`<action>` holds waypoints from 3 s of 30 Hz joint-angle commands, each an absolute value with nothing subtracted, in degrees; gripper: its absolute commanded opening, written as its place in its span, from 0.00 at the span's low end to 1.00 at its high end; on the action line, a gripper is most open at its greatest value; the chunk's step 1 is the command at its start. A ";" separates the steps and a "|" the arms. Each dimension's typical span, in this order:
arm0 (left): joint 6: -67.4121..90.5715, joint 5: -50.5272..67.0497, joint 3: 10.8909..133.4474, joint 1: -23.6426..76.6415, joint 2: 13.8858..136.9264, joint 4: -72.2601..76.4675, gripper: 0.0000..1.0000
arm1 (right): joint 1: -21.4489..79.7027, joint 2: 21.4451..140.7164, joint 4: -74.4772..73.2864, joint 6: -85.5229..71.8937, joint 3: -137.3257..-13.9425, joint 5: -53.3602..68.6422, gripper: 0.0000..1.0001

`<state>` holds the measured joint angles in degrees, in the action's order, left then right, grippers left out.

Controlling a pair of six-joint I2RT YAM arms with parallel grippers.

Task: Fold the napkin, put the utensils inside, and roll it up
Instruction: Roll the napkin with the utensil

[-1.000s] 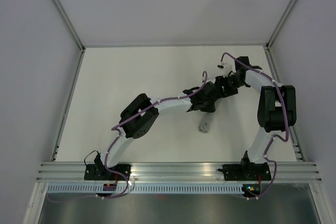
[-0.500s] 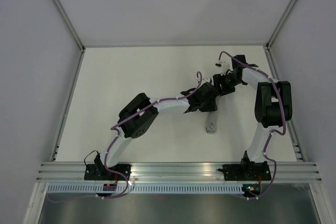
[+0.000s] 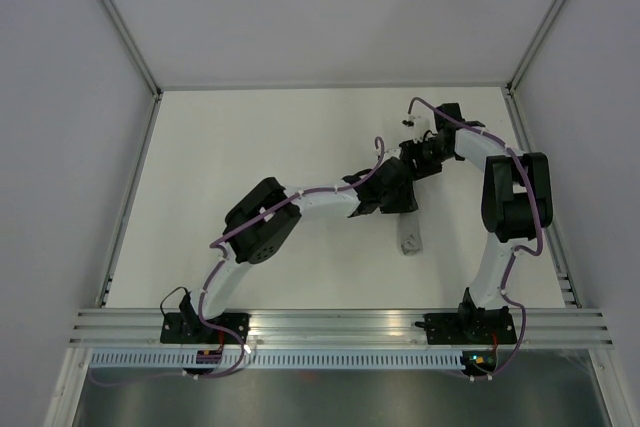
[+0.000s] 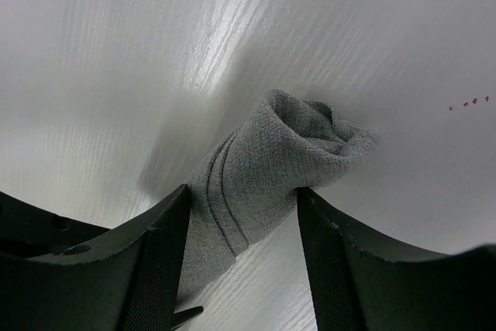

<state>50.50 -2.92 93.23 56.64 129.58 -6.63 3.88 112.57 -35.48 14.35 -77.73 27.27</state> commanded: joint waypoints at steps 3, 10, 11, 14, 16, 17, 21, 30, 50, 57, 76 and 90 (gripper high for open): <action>46.06 -2.90 87.63 56.87 130.08 -13.54 0.54 | 5.27 114.17 -32.43 15.56 -80.15 23.73 0.62; 45.18 -3.78 85.87 55.99 127.97 -13.27 0.55 | 5.89 114.52 -31.47 15.03 -79.98 20.48 0.57; 45.18 -4.21 85.61 55.81 127.62 -13.36 0.55 | 5.89 114.17 -31.29 15.03 -79.81 20.22 0.57; 44.30 -5.18 85.17 55.81 127.01 -13.36 0.56 | 5.98 113.47 -30.76 14.85 -79.45 19.86 0.56; 43.33 -5.80 84.90 55.81 126.56 -13.27 0.56 | 5.98 113.12 -30.50 14.77 -79.19 19.69 0.56; 42.72 -6.15 84.82 55.90 126.30 -12.92 0.56 | 5.98 113.03 -30.50 14.77 -79.28 19.60 0.56; 41.14 -7.55 84.29 55.90 124.72 -12.66 0.56 | 5.98 113.12 -30.50 14.76 -79.36 19.51 0.56; 38.67 -9.23 84.20 55.90 122.96 -13.01 0.57 | 6.15 113.03 -30.59 14.59 -79.72 19.34 0.56; 29.97 -2.64 83.94 56.78 121.47 -2.82 0.59 | 6.42 110.92 -34.27 15.64 -84.02 23.03 0.68; 28.39 -1.06 83.85 56.78 120.76 -0.35 0.71 | 6.42 111.45 -35.07 15.64 -85.17 22.85 0.68; 24.08 -2.90 84.38 56.34 117.43 0.44 0.73 | 6.42 110.39 -36.38 15.38 -87.36 22.32 0.71; 24.26 -3.68 73.40 48.17 98.37 -3.13 0.74 | -0.69 102.23 -36.74 6.42 -92.20 31.20 0.81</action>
